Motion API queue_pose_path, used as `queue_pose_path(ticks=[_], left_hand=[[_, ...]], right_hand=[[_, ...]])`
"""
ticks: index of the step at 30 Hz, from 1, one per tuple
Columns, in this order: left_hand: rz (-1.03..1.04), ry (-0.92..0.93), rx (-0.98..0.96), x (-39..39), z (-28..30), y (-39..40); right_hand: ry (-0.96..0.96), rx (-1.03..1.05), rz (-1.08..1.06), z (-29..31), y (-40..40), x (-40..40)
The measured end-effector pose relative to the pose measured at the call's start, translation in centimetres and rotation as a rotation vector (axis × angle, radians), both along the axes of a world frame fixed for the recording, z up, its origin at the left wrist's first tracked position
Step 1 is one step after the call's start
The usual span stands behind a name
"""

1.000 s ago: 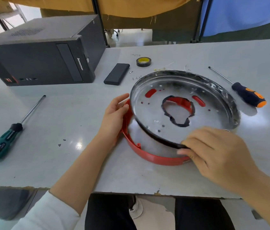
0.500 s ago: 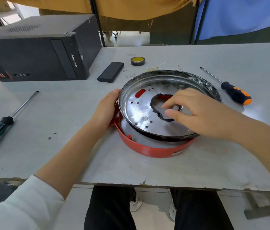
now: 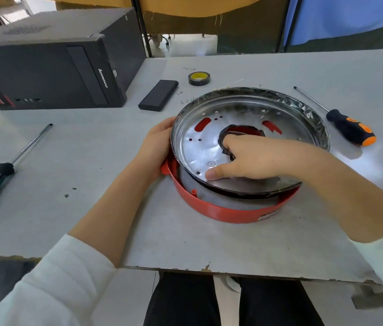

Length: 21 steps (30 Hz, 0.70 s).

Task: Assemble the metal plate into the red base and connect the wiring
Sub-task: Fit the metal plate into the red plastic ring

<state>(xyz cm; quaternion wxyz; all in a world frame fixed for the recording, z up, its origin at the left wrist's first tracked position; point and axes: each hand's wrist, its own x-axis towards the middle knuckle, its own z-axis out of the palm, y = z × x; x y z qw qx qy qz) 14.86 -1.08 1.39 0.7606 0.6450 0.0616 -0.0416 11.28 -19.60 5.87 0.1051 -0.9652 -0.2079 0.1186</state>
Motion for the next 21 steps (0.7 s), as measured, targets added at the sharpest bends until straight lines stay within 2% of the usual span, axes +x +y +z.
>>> queue_pose_path(ticks=[7,16,21], left_hand=[[0.04,-0.016,0.031,0.5,-0.3,-0.3],[0.084,-0.158,0.126,-0.1,1.2,-0.7],[0.083,-0.11,0.116,-0.7,1.6,-0.7]], right_hand=[[-0.011,0.119,-0.018,0.5,-2.0,1.1],[-0.063,0.218,-0.05,1.5,-3.1,-0.5],[0.036,0.216,-0.075,1.7,-2.6,-0.9]])
